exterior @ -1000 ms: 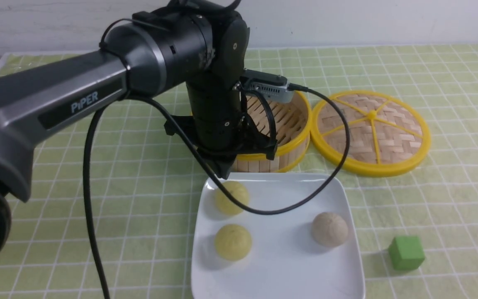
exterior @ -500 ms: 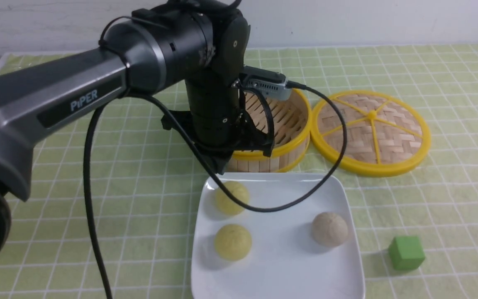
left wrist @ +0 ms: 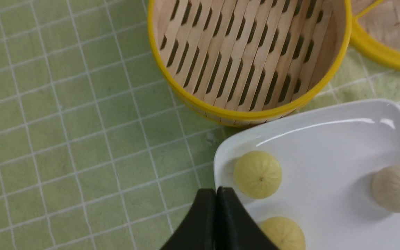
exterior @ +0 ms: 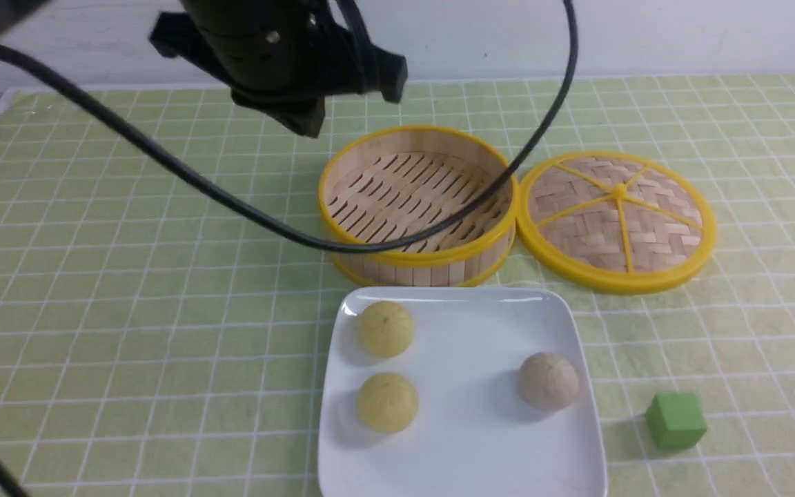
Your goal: Put the steamed buns into the plate on the green tablecloth.
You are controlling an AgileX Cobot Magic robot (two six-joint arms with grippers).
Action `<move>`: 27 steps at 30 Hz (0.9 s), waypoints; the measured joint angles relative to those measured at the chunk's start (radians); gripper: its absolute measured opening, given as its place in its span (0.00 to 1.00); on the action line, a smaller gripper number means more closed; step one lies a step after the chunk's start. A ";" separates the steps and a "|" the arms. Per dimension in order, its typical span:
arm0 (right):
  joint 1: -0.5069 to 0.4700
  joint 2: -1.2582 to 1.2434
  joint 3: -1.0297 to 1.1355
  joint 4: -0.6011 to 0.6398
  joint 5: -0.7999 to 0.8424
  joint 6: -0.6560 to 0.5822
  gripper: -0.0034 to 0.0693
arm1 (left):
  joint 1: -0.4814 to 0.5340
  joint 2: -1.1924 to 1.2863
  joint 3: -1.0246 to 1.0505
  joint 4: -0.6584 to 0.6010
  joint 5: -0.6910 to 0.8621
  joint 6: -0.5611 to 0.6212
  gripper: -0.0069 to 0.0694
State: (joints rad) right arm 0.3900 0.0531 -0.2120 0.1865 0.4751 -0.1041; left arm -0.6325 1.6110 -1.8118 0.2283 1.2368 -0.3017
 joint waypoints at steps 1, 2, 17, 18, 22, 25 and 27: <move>-0.028 -0.011 0.027 0.000 0.000 0.000 0.06 | -0.001 -0.030 0.000 0.005 0.000 0.000 0.11; -0.077 -0.031 0.059 0.000 0.000 0.000 0.06 | -0.001 -0.072 0.000 0.012 0.000 0.000 0.11; -0.272 -0.065 0.227 -0.085 -0.056 0.000 0.07 | -0.001 -0.533 0.058 0.041 0.001 0.051 0.11; -0.272 -0.065 0.227 -0.089 -0.056 0.000 0.07 | -0.001 -0.572 0.084 0.042 0.001 0.052 0.11; -0.272 -0.065 0.227 -0.094 -0.057 0.000 0.07 | -0.001 -0.742 0.269 0.042 0.001 0.029 0.11; -0.286 -0.065 0.227 -0.097 -0.057 0.000 0.08 | -0.001 -0.875 0.440 0.042 0.001 -0.019 0.12; -0.299 -0.065 0.227 -0.099 -0.057 0.000 0.08 | -0.001 -0.917 0.511 0.042 0.001 -0.044 0.12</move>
State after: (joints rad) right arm 0.0906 -0.0122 0.0147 0.0879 0.4183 -0.1041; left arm -0.6334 0.6943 -1.3012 0.2703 1.2376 -0.3456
